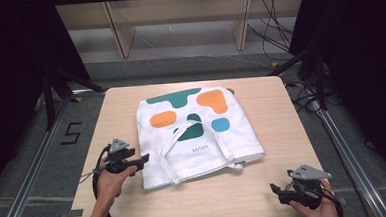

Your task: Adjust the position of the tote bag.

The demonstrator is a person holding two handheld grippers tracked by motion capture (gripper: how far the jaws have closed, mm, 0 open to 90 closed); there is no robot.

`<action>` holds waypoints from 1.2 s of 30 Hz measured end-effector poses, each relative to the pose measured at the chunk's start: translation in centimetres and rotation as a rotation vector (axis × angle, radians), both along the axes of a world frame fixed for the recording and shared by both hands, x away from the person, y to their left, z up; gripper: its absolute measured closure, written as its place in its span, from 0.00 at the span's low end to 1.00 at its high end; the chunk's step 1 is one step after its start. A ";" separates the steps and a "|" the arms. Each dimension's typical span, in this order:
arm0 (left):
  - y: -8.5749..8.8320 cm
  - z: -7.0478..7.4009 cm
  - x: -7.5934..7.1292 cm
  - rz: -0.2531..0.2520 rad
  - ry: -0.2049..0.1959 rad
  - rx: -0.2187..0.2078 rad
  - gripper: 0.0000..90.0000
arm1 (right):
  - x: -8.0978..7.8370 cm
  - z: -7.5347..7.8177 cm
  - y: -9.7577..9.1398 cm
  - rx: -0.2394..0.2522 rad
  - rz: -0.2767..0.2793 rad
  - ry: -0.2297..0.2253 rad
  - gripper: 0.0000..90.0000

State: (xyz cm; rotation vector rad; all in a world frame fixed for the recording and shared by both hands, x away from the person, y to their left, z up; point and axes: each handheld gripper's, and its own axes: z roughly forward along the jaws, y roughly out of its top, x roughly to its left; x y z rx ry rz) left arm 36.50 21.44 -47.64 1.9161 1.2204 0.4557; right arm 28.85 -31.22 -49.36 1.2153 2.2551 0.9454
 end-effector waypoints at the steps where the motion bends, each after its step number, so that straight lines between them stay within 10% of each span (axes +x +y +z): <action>1: -0.3 0.0 -0.9 -0.036 -0.004 0.010 0.36 | 0.0 0.0 0.0 -0.004 0.004 -0.002 0.25; 5: -1.4 -0.4 -4.3 -0.128 0.013 0.117 0.31 | -0.1 0.0 0.1 0.005 -0.008 -0.001 0.25; 13: -2.2 -1.7 -6.3 -0.136 0.050 0.257 0.32 | -0.1 0.0 0.1 0.017 -0.008 0.021 0.25; 30: -2.4 -2.2 -5.6 -0.079 0.054 0.300 0.36 | -0.1 0.1 0.2 0.011 -0.005 0.019 0.25; 36: -2.8 -2.2 -4.9 -0.026 0.017 0.257 0.33 | -0.1 0.2 0.3 0.011 -0.030 0.006 0.25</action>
